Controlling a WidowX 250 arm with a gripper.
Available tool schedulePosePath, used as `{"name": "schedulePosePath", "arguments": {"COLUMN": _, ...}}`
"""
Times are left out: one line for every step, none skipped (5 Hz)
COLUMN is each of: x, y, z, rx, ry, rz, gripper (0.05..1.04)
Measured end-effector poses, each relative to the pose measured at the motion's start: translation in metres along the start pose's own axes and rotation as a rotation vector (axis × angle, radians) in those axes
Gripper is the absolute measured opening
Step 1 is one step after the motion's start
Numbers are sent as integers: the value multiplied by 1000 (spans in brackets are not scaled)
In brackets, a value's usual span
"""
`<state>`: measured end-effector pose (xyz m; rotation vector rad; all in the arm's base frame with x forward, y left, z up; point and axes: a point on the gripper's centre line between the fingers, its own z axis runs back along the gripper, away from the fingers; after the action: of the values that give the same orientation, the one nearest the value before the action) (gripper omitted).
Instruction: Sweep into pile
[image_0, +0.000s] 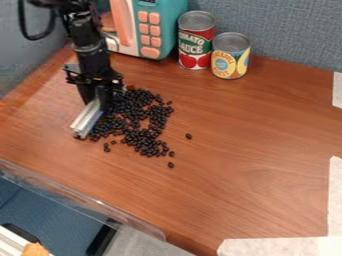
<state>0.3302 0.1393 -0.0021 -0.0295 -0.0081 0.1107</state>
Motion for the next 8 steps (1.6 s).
{"name": "schedulePosePath", "arguments": {"x": 2, "y": -13, "z": -1, "rx": 2, "ry": -5, "rz": -10, "gripper": 379}}
{"name": "schedulePosePath", "arguments": {"x": 3, "y": -32, "z": -2, "rx": 1, "ry": -2, "rz": -36, "gripper": 378}}
{"name": "schedulePosePath", "arguments": {"x": 6, "y": -41, "z": -2, "rx": -4, "ry": -2, "rz": -37, "gripper": 378}}
{"name": "schedulePosePath", "arguments": {"x": 7, "y": -45, "z": -2, "rx": -8, "ry": -1, "rz": -34, "gripper": 379}}
{"name": "schedulePosePath", "arguments": {"x": 8, "y": -49, "z": 0, "rx": -6, "ry": -3, "rz": -28, "gripper": 379}}
{"name": "schedulePosePath", "arguments": {"x": 4, "y": -49, "z": 4, "rx": -8, "ry": 1, "rz": -34, "gripper": 378}}
{"name": "schedulePosePath", "arguments": {"x": 8, "y": -45, "z": 30, "rx": 12, "ry": -62, "rz": -37, "gripper": 378}}
{"name": "schedulePosePath", "arguments": {"x": 0, "y": -26, "z": 37, "rx": 0, "ry": -49, "rz": -20, "gripper": 378}}
